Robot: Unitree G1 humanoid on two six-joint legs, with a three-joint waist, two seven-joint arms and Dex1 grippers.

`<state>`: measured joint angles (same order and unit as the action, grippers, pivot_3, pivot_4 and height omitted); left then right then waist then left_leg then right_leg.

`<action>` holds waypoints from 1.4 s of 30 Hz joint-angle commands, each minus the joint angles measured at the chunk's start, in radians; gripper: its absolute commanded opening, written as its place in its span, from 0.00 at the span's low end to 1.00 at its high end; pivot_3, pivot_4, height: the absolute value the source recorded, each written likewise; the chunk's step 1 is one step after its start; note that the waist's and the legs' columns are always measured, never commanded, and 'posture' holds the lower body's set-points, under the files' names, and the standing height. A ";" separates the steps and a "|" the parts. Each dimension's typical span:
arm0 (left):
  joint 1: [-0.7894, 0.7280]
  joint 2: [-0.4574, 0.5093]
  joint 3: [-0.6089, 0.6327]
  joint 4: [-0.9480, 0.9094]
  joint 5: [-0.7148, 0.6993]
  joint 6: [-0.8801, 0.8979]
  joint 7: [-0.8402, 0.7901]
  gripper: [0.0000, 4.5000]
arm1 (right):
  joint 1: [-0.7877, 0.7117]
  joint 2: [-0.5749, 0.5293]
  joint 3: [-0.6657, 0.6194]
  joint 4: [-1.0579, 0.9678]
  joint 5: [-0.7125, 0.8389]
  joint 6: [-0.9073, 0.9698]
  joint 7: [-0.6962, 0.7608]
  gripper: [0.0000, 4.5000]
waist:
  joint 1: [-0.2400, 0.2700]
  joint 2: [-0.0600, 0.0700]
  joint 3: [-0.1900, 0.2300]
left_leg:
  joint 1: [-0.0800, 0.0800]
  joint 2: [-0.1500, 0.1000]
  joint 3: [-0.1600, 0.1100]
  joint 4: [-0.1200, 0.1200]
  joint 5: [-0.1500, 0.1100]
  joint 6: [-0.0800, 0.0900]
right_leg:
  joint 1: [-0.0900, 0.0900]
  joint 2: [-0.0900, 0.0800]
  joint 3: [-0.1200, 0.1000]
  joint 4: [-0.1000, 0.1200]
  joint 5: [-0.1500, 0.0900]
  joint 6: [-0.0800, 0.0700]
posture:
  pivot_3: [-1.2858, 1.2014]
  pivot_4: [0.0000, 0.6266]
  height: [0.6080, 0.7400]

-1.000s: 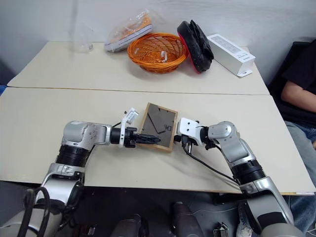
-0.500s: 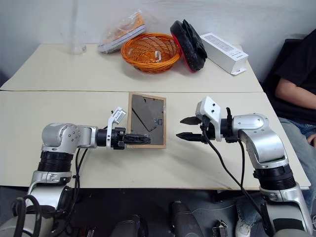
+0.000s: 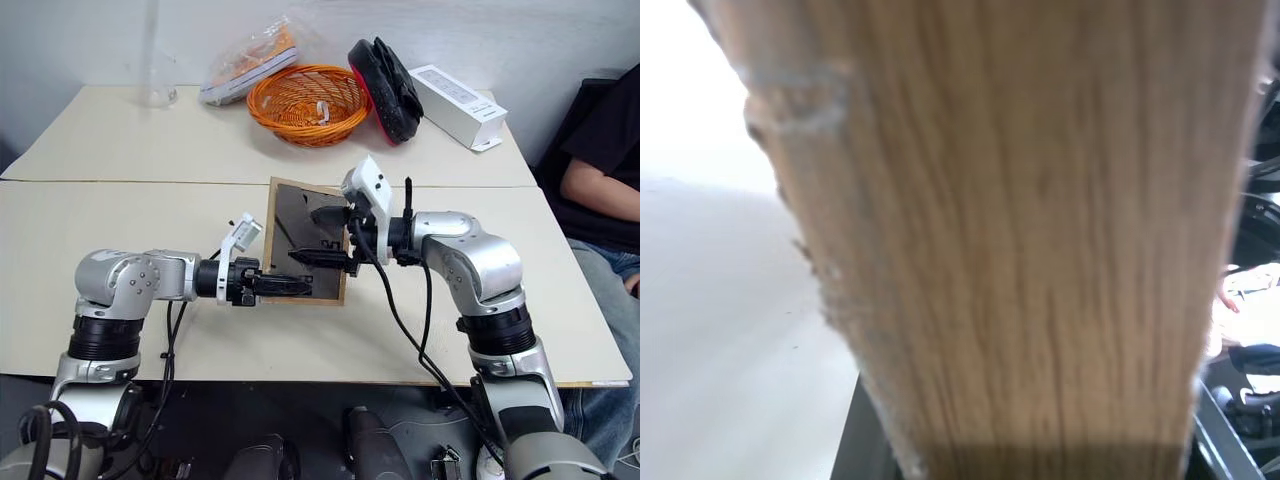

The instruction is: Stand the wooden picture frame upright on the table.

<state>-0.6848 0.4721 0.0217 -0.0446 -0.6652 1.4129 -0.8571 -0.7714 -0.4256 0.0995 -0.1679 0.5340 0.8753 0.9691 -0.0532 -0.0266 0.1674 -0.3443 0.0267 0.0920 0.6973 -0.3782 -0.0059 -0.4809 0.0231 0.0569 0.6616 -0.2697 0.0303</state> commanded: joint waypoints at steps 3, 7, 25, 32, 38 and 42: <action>-0.023 0.024 -0.004 -0.016 -0.024 -0.047 -0.011 0.24 | 0.015 -0.023 -0.034 -0.127 0.108 0.039 0.013 1.00 | -0.003 0.000 0.000 | 0.000 0.000 0.000 0.000 0.000 0.000 | 0.000 0.000 0.000 0.000 0.000 0.000 | 0.52 0.24 1.00; -0.031 0.030 0.008 0.003 -0.030 -0.045 -0.007 0.24 | 0.069 -0.134 -0.086 -0.165 0.077 0.017 -0.004 1.00 | 0.001 0.000 0.000 | 0.000 0.000 0.000 0.000 0.000 0.000 | 0.000 0.000 0.000 -0.001 0.000 0.000 | 0.52 0.24 1.00; -0.094 0.018 0.027 0.000 -0.123 0.048 -0.011 0.24 | 0.034 -0.318 0.113 0.511 -1.154 -1.896 -0.658 1.00 | -0.013 -0.002 0.001 | 0.000 0.000 0.003 -0.001 0.000 -0.001 | -0.001 0.003 0.004 -0.001 0.000 0.001 | 0.52 0.24 1.00; -0.104 0.035 0.028 -0.003 -0.154 0.074 -0.017 0.24 | -0.124 -0.240 0.186 0.678 -1.492 -1.969 -1.120 0.87 | -0.025 -0.001 0.001 | 0.001 0.000 0.003 0.000 0.001 -0.002 | -0.001 0.003 0.004 0.001 0.000 0.000 | 0.52 0.24 1.00; -0.096 0.048 0.065 0.005 -0.190 0.110 -0.003 0.24 | -0.199 -0.238 0.278 0.770 -1.624 -1.968 -1.353 0.46 | -0.033 -0.001 0.001 | 0.002 0.000 0.003 -0.001 0.002 -0.003 | 0.000 0.003 0.004 0.002 -0.001 -0.001 | 0.52 0.24 1.00; -0.080 0.077 0.082 -0.013 -0.213 0.125 0.001 0.40 | -0.235 -0.241 0.320 0.811 -1.637 -1.962 -1.410 0.37 | -0.035 -0.001 0.001 | 0.003 0.000 0.003 -0.002 0.002 -0.004 | 0.000 0.003 0.004 0.002 -0.001 -0.001 | 0.52 0.24 1.00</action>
<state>-0.7672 0.5202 0.0988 0.0018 -0.8698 1.5355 -0.8705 -0.9829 -0.6595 0.4143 0.6238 -1.1025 -1.0925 -0.4310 -0.0880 -0.0281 0.1683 -0.3399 0.0267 0.0955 0.6953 -0.3760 -0.0099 -0.4803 0.0259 0.0608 0.6637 -0.2707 0.0287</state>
